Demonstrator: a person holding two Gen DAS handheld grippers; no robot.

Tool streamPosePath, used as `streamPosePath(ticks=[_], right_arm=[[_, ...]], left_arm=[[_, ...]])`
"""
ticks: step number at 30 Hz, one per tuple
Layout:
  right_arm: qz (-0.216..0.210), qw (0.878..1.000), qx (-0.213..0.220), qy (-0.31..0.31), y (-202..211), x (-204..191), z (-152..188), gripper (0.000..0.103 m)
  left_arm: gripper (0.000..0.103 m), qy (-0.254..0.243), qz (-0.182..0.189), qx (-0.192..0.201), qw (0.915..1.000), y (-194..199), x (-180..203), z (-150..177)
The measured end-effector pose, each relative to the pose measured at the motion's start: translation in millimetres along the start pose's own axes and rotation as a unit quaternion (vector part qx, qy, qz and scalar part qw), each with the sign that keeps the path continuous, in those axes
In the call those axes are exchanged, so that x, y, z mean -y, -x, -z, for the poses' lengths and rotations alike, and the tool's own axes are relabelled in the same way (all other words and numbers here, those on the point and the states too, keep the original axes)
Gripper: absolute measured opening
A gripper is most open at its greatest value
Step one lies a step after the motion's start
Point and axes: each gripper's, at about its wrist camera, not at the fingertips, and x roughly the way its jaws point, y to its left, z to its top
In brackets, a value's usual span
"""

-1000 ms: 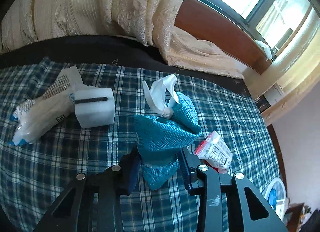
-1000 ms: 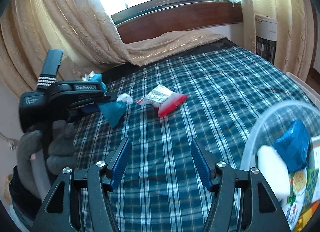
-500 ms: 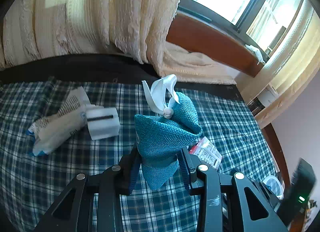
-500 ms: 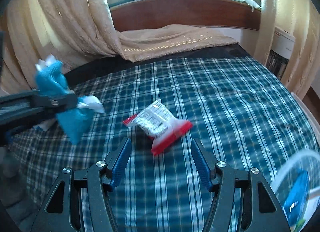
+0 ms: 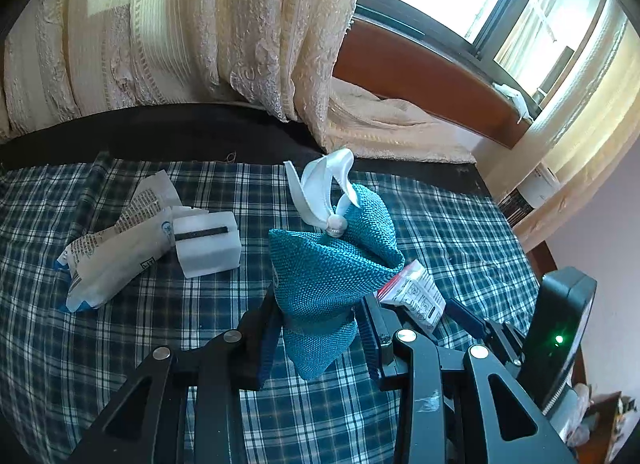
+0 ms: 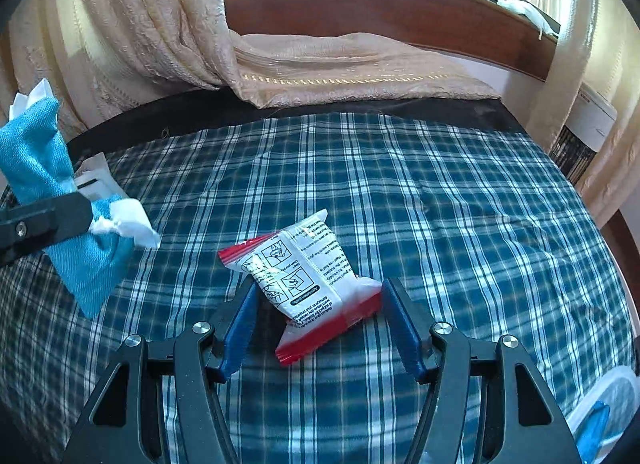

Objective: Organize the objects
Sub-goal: 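Carry the snack bag into the basin and open the right gripper while the left holds the sock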

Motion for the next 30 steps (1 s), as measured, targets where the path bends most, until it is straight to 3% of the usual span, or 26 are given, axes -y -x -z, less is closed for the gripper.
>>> streamPosePath(ticks=[4, 13, 22, 30], right_arm=[[-0.001, 1.000, -0.003, 0.007, -4.5, -3.7, 0.3, 0.062], [-0.011, 1.000, 0.007, -0.003, 5.1, -5.7, 6.8, 0.050], [-0.031, 0.998, 0.034, -0.044, 44.3, 4.6, 21.5, 0.050], [-0.017, 0.997, 0.047, -0.060, 79.9, 11.2, 40.7, 0.050]], left_arm=[[0.038, 0.002, 0.000, -0.001, 1.0000, -0.4, -1.2, -0.5], [0.038, 0.001, 0.005, 0.000, 1.0000, 2.9, -0.4, -0.2], [0.038, -0.002, 0.013, 0.003, 0.9999, 8.8, 3.3, 0.5], [0.038, -0.015, 0.025, 0.007, 0.9995, 16.4, 13.6, 3.6]])
